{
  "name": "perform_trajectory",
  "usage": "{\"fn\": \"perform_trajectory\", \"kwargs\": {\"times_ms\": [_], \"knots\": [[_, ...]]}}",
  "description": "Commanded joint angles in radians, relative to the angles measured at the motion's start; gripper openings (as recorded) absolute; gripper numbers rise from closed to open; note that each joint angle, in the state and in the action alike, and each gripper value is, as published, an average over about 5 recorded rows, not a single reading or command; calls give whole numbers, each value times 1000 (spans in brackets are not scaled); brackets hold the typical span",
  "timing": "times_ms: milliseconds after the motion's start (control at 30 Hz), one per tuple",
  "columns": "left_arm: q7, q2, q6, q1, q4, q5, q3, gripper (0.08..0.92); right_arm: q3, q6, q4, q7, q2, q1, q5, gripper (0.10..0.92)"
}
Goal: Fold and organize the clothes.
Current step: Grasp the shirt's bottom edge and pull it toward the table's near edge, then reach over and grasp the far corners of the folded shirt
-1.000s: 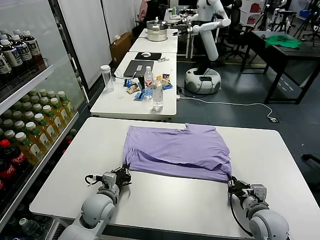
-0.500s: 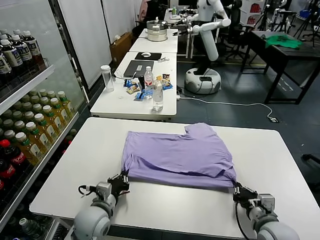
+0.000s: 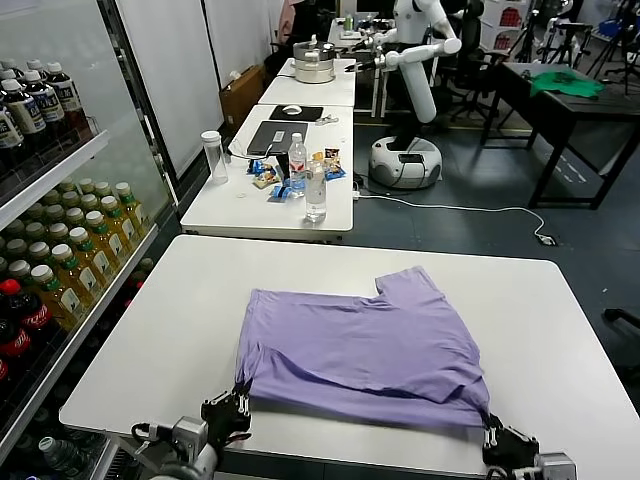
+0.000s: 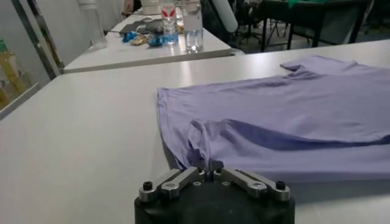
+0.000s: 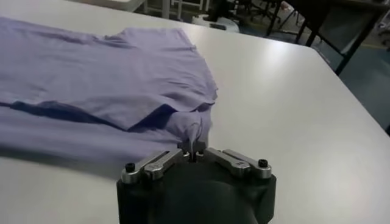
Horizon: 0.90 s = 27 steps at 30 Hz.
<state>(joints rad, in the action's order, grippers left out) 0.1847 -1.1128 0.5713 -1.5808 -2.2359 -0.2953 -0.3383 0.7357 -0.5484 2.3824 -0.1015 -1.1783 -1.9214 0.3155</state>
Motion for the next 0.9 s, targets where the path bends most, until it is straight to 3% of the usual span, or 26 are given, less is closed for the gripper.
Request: {"fn": "perform_trajectory", "kwargs": {"times_ms": [33, 300, 667, 767, 900], "knots": [[-4, 12, 10, -99, -75, 19, -25, 175, 38, 21, 80, -1, -2, -31, -11, 245], [4, 40, 9, 31, -57, -55, -58, 399, -21, -6, -72, -58, 87, 322, 132, 478], [33, 42, -9, 446, 277, -138, 56, 719, -329, -31, -510, -105, 163, 903, 237, 785], [35, 39, -1, 568, 370, -160, 105, 790, -388, -31, -607, -113, 159, 1016, 268, 817], [39, 26, 6, 692, 476, -167, 172, 820, -448, -32, -719, -116, 147, 1125, 293, 822]]}}
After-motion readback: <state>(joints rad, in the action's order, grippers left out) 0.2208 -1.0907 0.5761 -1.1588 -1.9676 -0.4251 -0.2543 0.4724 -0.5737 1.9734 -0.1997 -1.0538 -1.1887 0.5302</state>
